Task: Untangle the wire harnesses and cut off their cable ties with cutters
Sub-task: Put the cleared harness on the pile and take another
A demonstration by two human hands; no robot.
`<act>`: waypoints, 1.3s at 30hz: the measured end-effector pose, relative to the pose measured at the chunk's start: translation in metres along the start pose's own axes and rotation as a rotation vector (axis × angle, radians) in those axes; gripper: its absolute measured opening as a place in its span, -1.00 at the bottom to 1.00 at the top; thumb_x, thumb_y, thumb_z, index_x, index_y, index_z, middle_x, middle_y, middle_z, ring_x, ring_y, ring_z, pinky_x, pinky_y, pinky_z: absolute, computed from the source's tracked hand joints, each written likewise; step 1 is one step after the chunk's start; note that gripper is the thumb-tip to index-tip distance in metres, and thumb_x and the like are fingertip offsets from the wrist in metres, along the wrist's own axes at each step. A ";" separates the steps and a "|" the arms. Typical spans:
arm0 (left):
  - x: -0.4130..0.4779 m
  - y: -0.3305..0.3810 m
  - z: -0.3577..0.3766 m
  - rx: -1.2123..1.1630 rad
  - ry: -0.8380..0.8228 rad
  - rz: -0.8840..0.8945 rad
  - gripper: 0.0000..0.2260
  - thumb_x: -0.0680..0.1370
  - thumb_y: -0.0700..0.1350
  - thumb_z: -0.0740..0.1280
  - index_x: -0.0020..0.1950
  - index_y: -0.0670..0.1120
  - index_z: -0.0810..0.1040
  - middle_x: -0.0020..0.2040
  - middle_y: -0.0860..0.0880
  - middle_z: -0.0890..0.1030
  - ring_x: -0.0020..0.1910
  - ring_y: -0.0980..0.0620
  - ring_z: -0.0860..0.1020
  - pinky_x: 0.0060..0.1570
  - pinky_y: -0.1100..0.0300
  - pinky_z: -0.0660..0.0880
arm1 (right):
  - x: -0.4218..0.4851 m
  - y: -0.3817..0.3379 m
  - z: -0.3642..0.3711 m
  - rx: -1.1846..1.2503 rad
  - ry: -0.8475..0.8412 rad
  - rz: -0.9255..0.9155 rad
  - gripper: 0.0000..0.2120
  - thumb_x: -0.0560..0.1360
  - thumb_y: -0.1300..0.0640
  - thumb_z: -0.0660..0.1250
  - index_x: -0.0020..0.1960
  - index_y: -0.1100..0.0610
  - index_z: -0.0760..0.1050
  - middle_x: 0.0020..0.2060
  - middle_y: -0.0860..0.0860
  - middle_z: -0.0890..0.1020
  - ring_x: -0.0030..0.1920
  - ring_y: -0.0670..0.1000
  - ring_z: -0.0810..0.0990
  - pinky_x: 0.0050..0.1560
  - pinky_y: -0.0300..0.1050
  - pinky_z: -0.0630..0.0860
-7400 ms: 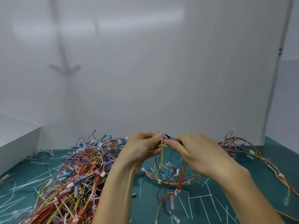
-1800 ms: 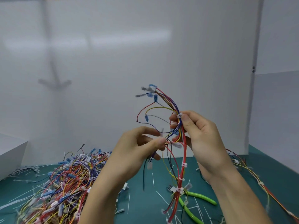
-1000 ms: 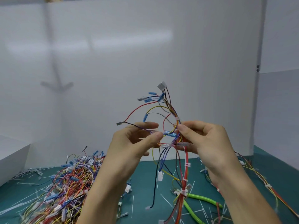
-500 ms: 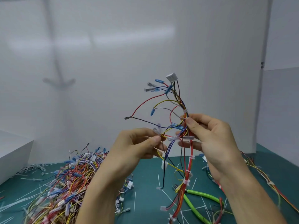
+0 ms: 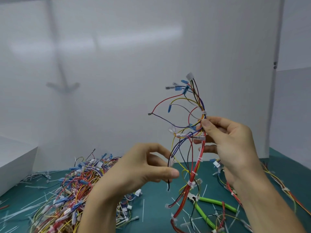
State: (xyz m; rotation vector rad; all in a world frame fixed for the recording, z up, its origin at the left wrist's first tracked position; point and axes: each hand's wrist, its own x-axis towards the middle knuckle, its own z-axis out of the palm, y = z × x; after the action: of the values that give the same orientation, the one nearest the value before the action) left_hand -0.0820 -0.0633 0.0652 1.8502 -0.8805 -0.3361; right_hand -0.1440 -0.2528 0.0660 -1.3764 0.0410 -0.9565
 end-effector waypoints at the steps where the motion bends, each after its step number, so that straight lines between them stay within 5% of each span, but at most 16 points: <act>1: 0.002 -0.001 0.000 0.023 0.019 0.007 -0.76 0.40 -0.07 0.55 -0.01 -0.09 0.60 -0.18 -0.07 0.73 -0.17 0.05 0.70 -0.21 0.30 0.56 | 0.000 0.000 0.000 -0.001 0.001 0.003 -0.90 0.57 0.21 0.34 -0.07 0.09 0.61 -0.32 -0.01 0.71 -0.37 0.01 0.71 -0.50 -0.25 0.53; 4: 0.004 -0.002 -0.001 -0.006 0.084 0.048 -0.91 0.49 -0.14 0.46 -0.08 -0.13 0.62 -0.19 -0.05 0.74 -0.18 0.00 0.71 -0.23 0.32 0.56 | 0.001 0.001 -0.001 0.002 0.007 0.008 -0.91 0.58 0.20 0.33 -0.07 0.10 0.60 -0.35 -0.05 0.70 -0.39 -0.01 0.70 -0.50 -0.26 0.53; 13: -0.004 -0.002 -0.009 -0.217 0.127 0.120 -0.76 0.49 0.05 0.35 -0.01 -0.06 0.71 -0.10 -0.12 0.73 -0.18 -0.03 0.71 -0.22 0.29 0.57 | 0.003 0.003 -0.001 0.022 -0.013 0.038 -0.92 0.57 0.18 0.34 -0.07 0.09 0.60 -0.40 -0.10 0.68 -0.41 -0.07 0.68 -0.50 -0.28 0.52; 19: -0.002 -0.006 -0.009 0.031 0.055 0.068 -0.92 0.53 -0.12 0.45 0.01 -0.03 0.68 -0.05 0.03 0.73 -0.05 0.05 0.70 0.04 0.21 0.59 | 0.003 0.004 -0.002 0.044 -0.013 0.033 -0.93 0.56 0.18 0.36 -0.07 0.09 0.61 -0.36 -0.07 0.70 -0.38 -0.05 0.69 -0.50 -0.28 0.52; 23: 0.003 -0.006 -0.002 0.187 0.025 0.015 -0.69 0.44 -0.12 0.53 0.16 0.07 0.62 0.10 0.13 0.68 0.10 0.23 0.62 0.24 0.11 0.53 | 0.002 0.005 0.001 0.053 -0.049 0.035 -0.95 0.54 0.18 0.37 -0.07 0.10 0.62 -0.36 -0.05 0.69 -0.36 -0.02 0.70 -0.49 -0.26 0.52; 26: 0.003 -0.004 0.001 0.249 0.117 0.086 -0.42 0.29 0.16 0.55 0.27 0.23 0.47 0.21 0.27 0.54 0.18 0.38 0.49 0.23 0.24 0.48 | 0.001 0.006 0.004 0.062 -0.056 0.025 -0.96 0.54 0.19 0.38 -0.08 0.11 0.61 -0.37 -0.04 0.69 -0.38 -0.02 0.69 -0.50 -0.25 0.52; 29: 0.002 0.003 0.003 0.203 0.257 0.191 -0.52 0.27 0.31 0.46 0.13 0.21 0.55 0.04 0.27 0.60 0.08 0.32 0.55 0.06 0.23 0.52 | -0.001 0.006 0.007 0.032 -0.058 -0.015 -0.94 0.53 0.19 0.40 -0.11 0.08 0.61 -0.36 -0.05 0.69 -0.39 -0.03 0.68 -0.50 -0.22 0.54; 35: 0.010 0.011 0.022 0.232 0.280 0.208 -0.75 0.34 0.03 0.59 -0.06 0.00 0.65 -0.19 0.13 0.71 -0.17 0.23 0.66 -0.11 0.29 0.57 | -0.008 0.008 0.014 -0.085 -0.137 -0.094 -0.94 0.52 0.14 0.42 -0.10 -0.01 0.63 -0.22 -0.06 0.68 -0.31 0.02 0.68 -0.33 -0.12 0.63; 39: 0.016 0.009 0.027 0.125 0.391 0.186 -0.76 0.36 -0.06 0.59 -0.07 -0.02 0.61 -0.24 0.02 0.72 -0.21 0.11 0.69 -0.06 0.05 0.63 | -0.008 0.006 0.013 -0.041 -0.270 -0.078 -0.81 0.54 0.26 0.39 0.05 0.00 0.60 -0.05 -0.05 0.70 -0.19 0.02 0.74 -0.16 -0.17 0.65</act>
State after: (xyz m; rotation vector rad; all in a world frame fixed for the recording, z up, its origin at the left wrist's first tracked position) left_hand -0.0904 -0.0947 0.0632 1.8441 -0.8043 0.1968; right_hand -0.1395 -0.2384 0.0605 -1.5440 -0.1990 -0.8305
